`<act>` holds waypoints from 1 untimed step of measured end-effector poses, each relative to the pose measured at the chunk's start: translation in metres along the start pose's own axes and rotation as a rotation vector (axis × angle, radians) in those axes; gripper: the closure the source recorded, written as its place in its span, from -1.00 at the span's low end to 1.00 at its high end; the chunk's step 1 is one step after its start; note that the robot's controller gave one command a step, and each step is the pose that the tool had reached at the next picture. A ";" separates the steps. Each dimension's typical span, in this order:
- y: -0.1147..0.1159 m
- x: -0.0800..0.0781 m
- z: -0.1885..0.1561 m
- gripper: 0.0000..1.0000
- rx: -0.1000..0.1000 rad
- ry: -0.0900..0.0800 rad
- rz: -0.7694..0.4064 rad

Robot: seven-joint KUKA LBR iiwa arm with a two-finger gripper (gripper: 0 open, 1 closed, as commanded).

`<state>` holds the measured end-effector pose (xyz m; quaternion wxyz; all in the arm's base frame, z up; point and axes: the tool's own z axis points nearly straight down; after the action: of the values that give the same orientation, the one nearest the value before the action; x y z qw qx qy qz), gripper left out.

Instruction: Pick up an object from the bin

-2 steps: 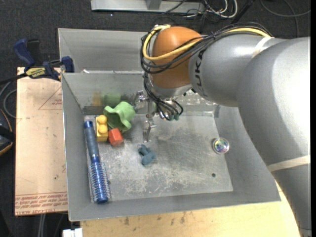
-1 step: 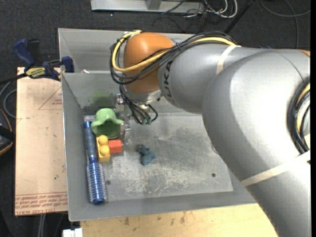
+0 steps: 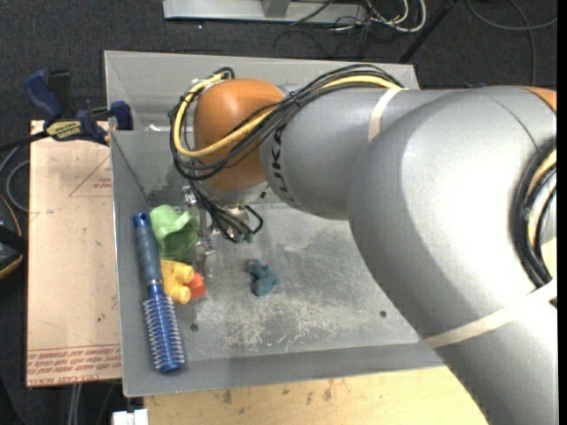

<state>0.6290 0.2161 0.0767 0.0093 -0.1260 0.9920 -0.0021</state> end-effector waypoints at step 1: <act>0.001 -0.001 -0.002 1.00 -0.002 0.002 0.000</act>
Offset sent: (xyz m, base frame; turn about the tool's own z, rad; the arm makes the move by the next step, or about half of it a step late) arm 0.0000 0.0000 0.0000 0.0000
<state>0.6293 0.2169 0.0787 0.0080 -0.1260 0.9920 -0.0012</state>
